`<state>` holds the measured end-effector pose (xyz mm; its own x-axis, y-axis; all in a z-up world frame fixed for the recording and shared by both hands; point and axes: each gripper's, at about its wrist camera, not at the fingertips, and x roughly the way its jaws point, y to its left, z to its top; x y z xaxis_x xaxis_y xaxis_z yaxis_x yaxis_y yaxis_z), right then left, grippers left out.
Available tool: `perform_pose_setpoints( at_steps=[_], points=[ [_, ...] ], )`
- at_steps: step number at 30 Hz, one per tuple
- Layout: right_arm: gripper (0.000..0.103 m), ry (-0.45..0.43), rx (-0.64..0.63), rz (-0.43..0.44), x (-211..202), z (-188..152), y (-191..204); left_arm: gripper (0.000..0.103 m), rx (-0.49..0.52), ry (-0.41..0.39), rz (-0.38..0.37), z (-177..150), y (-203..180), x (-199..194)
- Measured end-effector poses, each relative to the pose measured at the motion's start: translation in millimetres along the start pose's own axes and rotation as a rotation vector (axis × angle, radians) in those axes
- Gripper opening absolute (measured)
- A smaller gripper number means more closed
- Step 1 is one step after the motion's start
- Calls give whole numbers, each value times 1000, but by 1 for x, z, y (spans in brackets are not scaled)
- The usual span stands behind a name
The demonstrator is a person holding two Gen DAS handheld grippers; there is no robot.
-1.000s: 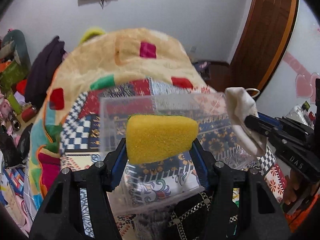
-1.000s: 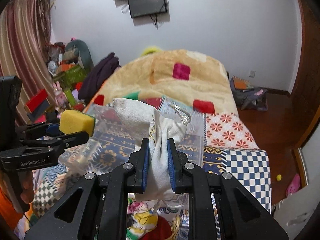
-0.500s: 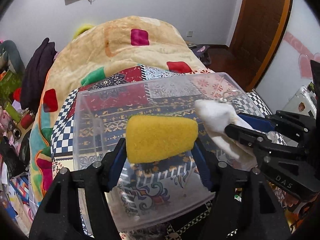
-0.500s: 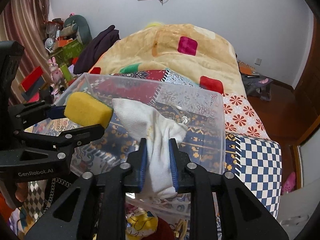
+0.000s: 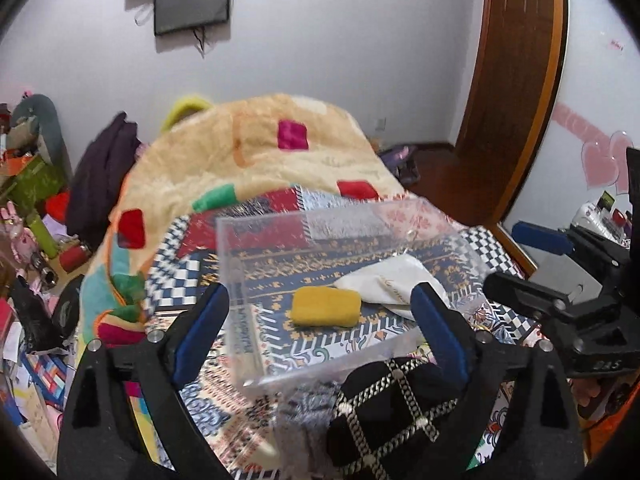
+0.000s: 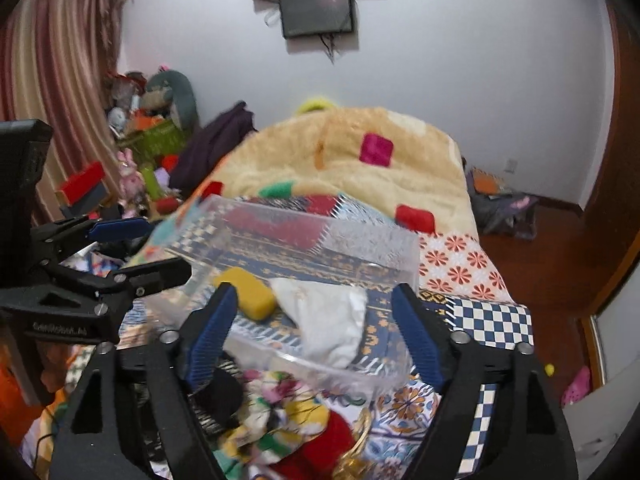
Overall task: Organize soft objects
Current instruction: 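Grasp the silver mesh pouch with the left tool while the right tool grasps the black chain bag, then lower the silver pouch into the box while the right tool drops the black bag in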
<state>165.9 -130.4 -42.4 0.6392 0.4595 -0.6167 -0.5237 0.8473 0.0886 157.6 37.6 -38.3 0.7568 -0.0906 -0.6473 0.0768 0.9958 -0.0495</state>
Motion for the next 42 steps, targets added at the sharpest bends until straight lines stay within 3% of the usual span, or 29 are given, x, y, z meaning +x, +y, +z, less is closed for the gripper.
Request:
perform_pose_setpoints(
  at_steps=[7, 14, 20, 21, 24, 29, 33, 34, 37, 42],
  points=[
    [82, 11, -11, 93, -14, -18, 22, 101, 16, -53, 38, -21, 5, -35],
    [82, 113, -32, 140, 12, -46, 37, 101, 22, 33, 63, -63, 14, -25],
    [81, 191, -41, 189, 32, -61, 45, 100, -54, 108, 43, -91, 35, -7],
    [79, 198, -47, 192, 34, -62, 46, 98, -66, 114, 41, -93, 37, -5],
    [60, 225, -69, 204, 39, -66, 51, 83, -77, 150, 24, -99, 43, 3],
    [44, 209, -91, 173, 36, -67, 55, 78, -82, 170, 18, -105, 44, 10],
    [23, 181, -101, 171, 27, -66, 55, 78, -93, 190, -3, -104, 44, 17],
    [12, 172, -105, 168, 25, -65, 55, 78, -92, 194, -6, -104, 44, 18],
    [12, 139, -93, 192, 15, -63, 54, 77, -80, 210, -25, -104, 38, 24],
    [12, 75, -88, 192, -2, -57, 52, 59, -63, 246, -58, -105, 28, 37]
  ],
)
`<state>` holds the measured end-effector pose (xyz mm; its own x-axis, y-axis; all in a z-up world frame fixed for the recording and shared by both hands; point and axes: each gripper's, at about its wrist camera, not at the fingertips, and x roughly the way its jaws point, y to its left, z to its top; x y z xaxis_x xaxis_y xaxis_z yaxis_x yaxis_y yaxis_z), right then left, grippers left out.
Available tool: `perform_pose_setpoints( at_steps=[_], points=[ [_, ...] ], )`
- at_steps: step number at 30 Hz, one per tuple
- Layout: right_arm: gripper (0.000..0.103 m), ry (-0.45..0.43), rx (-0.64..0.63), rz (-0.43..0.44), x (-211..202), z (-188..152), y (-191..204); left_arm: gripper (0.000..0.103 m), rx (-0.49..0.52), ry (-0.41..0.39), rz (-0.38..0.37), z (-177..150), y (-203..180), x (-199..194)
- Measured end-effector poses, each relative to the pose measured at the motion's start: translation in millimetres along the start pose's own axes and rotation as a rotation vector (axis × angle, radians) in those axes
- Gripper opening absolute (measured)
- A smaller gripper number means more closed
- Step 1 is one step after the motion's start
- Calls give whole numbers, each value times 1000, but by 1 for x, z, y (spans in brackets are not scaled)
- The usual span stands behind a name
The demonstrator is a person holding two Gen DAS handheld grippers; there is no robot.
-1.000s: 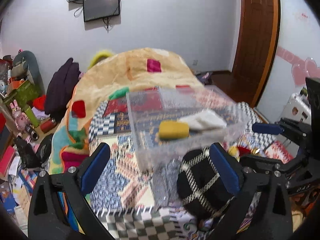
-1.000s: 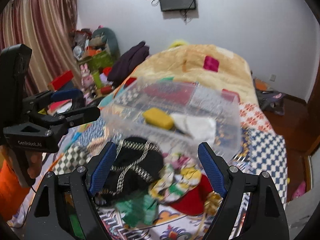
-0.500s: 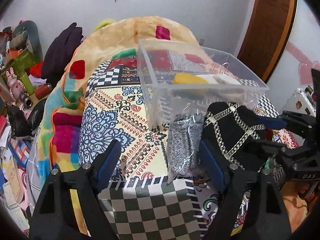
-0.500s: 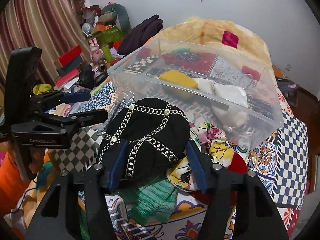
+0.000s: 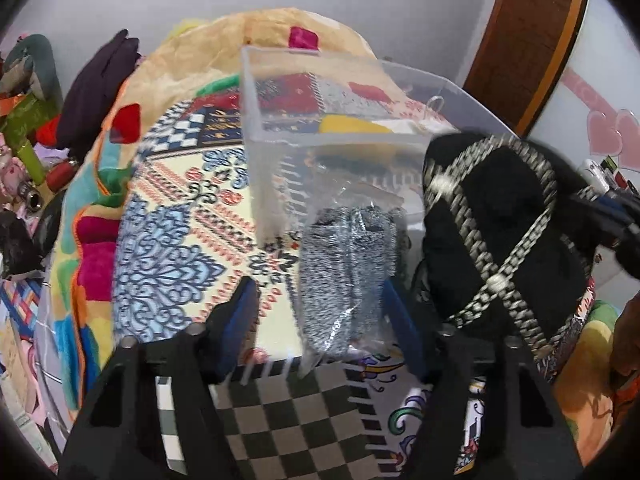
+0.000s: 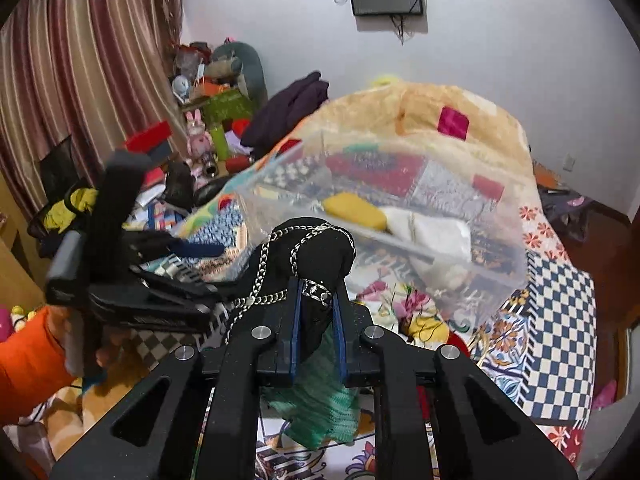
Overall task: Organize soft objects
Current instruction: 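Lower the silver pouch into the box while the right tool drops the black bag in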
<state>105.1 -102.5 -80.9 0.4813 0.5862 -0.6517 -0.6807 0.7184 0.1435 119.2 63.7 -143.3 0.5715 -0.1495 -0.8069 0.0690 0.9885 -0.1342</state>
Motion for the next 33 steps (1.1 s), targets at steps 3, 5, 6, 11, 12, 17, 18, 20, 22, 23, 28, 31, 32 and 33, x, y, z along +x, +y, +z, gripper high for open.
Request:
perform_pose_setpoints(
  at_steps=[3, 5, 6, 11, 12, 17, 18, 20, 22, 23, 28, 31, 32, 33],
  points=[
    [12, -35, 6, 7, -9, 4, -1, 42, 1, 2, -38, 0, -3, 1],
    [12, -61, 7, 5, -15, 8, 0, 29, 14, -6, -45, 0, -6, -1],
    [12, -75, 10, 3, -18, 10, 0, 27, 23, -12, -42, -1, -8, -3],
    [12, -146, 25, 2, -32, 22, 0, 19, 45, -48, -22, -4, -11, -20],
    [12, -156, 27, 2, -35, 25, 0, 19, 46, -58, -19, -4, -12, -24],
    [12, -217, 43, -1, -47, 38, -2, 17, 42, -117, -19, -1, -10, -53],
    [12, -228, 43, -7, -49, 40, -3, 17, 40, -130, -19, 1, -10, -59],
    [12, -250, 49, -18, -53, 45, -4, 16, 36, -161, -24, 5, -9, -71],
    [12, -271, 59, -25, -57, 51, -8, 16, 31, -193, -28, 11, -9, -82],
    [12, -283, 66, -29, -59, 55, -11, 16, 30, -210, -28, 14, -10, -88],
    [12, -332, 80, -65, -65, 69, -20, 16, 25, -284, -30, 34, -11, -108],
    [12, -348, 77, -104, -64, 75, -23, 16, 25, -313, -22, 48, -11, -110],
    [12, -348, 78, -116, -62, 76, -25, 16, 26, -322, -16, 53, -12, -109],
    [12, -346, 79, -130, -59, 77, -27, 16, 26, -329, -12, 58, -12, -108]
  ],
)
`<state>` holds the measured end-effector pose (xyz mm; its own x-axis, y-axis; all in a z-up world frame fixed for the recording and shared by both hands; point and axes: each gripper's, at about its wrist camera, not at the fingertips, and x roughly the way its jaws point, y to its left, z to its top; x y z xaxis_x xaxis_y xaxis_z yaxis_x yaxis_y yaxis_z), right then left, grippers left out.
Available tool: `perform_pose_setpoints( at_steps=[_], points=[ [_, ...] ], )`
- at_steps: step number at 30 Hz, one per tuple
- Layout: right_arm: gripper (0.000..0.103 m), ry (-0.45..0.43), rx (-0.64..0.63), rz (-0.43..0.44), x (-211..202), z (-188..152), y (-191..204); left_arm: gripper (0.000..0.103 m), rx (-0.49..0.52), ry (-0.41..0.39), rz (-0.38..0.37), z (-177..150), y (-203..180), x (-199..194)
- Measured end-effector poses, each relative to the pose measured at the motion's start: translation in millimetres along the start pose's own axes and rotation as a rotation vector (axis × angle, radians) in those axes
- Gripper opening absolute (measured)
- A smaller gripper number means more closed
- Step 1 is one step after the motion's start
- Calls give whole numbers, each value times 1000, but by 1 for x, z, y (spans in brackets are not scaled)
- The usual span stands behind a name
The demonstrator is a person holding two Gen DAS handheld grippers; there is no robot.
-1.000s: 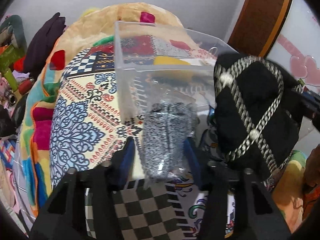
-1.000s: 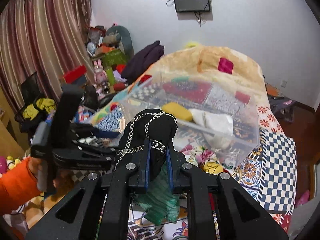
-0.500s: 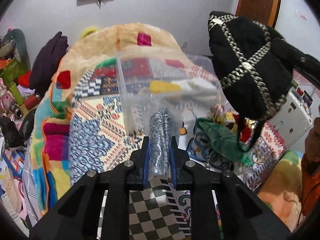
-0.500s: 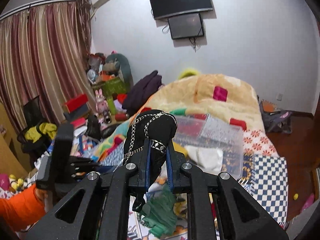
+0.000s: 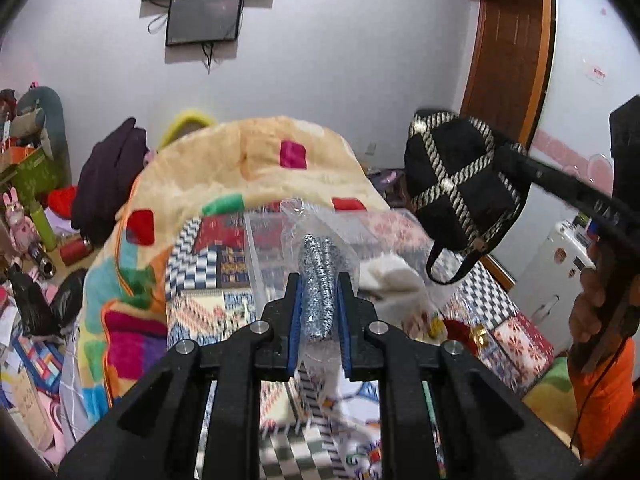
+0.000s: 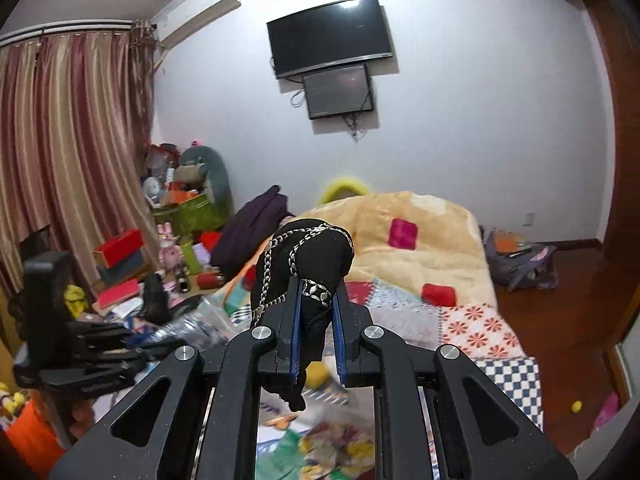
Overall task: Organize soft objects
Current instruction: 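Lower the silver pouch into the box while the right tool drops the black bag in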
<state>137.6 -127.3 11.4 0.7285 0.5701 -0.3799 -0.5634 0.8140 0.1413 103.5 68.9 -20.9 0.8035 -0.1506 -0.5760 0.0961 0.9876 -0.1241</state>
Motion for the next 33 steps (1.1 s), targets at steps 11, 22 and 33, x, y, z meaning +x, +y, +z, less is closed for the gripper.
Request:
perform_pose_setpoints(
  at_steps=[11, 22, 33],
  points=[
    [12, 112, 5, -49, 57, -20, -11, 16, 16, 53, 66, 16, 0, 68],
    [12, 335, -17, 5, 103, -53, -14, 16, 43, 179, 97, 0, -2, 124],
    [32, 441, -13, 8, 104, -57, -22, 38, 58, 198, 72, -3, -10, 113]
  ],
)
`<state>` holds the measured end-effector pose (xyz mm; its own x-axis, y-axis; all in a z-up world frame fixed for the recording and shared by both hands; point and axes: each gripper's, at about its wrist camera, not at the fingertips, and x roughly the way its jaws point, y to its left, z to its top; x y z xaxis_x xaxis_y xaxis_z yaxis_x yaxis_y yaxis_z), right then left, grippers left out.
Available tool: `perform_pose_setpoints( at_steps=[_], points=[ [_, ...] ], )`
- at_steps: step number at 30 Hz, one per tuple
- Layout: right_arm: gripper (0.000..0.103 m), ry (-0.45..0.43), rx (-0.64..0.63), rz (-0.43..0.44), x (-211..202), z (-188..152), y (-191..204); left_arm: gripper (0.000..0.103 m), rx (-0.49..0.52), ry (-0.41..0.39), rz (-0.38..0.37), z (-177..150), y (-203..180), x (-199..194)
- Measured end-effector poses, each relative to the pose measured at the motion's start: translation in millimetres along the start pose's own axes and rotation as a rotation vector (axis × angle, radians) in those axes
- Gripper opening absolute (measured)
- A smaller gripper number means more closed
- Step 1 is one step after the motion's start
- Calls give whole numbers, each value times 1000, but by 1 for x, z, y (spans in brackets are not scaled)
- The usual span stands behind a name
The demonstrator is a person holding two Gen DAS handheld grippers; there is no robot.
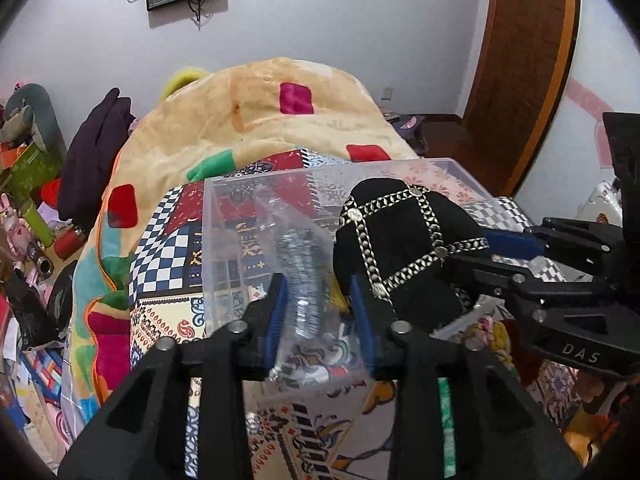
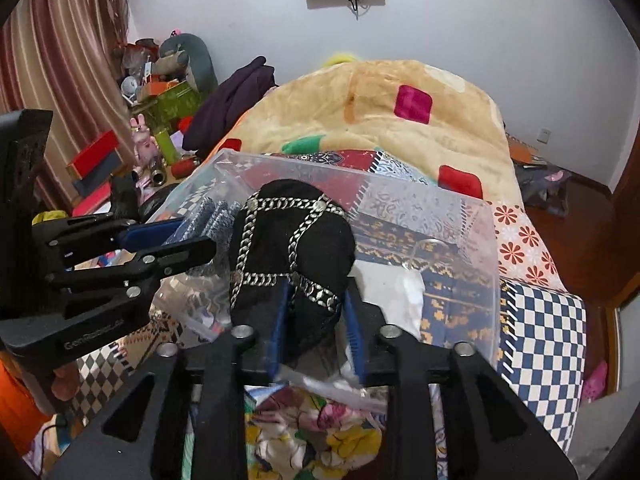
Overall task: Organize soft objects
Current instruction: 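Lower the silver pouch into the box while the right tool drops the black bag in, then grasp the green knit item with the left tool while the right tool grasps the floral scarf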
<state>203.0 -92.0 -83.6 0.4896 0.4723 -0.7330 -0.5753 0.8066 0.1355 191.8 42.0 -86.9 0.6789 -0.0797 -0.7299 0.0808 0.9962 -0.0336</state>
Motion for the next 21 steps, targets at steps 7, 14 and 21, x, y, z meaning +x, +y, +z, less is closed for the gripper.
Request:
perform_pose_setpoints(
  at_steps=[7, 14, 21],
  points=[
    [65, -97, -27, -40, -43, -8, -1, 55, 1, -60, -12, -6, -6, -33],
    [78, -163, -33, -63, -76, -21, 4, 70, -16, -116, -50, -15, -12, -66],
    [78, -106, 7, -33, -70, -52, 1, 70, -37, -61, -117, -33, -20, -61]
  ],
)
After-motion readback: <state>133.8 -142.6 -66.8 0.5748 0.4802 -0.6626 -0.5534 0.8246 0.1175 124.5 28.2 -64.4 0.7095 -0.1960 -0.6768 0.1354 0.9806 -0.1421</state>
